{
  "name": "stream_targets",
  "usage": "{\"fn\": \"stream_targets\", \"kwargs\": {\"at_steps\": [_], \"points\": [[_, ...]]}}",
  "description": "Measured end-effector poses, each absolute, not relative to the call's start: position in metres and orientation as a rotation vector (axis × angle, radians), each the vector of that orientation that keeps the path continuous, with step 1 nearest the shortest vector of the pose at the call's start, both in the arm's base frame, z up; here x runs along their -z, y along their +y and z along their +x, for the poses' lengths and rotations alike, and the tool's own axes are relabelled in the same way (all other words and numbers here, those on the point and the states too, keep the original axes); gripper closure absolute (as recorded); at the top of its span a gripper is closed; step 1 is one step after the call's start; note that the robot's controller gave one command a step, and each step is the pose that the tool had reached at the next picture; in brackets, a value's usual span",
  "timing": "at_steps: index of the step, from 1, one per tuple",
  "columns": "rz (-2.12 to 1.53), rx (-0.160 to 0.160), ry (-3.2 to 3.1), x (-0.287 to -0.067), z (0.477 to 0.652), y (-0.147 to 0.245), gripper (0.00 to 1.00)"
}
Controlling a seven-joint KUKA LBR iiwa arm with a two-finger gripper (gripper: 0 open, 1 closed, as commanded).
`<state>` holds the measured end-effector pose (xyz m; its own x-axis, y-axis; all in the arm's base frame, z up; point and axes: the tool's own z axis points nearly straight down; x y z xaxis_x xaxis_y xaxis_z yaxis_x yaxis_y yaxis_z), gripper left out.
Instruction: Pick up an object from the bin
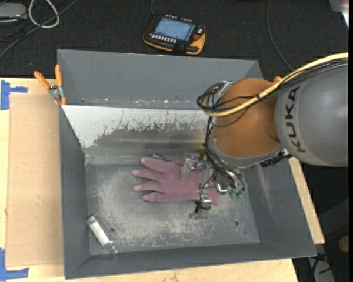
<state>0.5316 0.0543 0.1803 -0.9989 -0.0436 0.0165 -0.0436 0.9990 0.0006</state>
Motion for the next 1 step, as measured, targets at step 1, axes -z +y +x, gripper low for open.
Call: {"fn": "stream_targets", "kwargs": {"at_steps": [1], "points": [[0.231,0.012,-3.122,-0.1737,0.5141,0.0888,0.00]]}}
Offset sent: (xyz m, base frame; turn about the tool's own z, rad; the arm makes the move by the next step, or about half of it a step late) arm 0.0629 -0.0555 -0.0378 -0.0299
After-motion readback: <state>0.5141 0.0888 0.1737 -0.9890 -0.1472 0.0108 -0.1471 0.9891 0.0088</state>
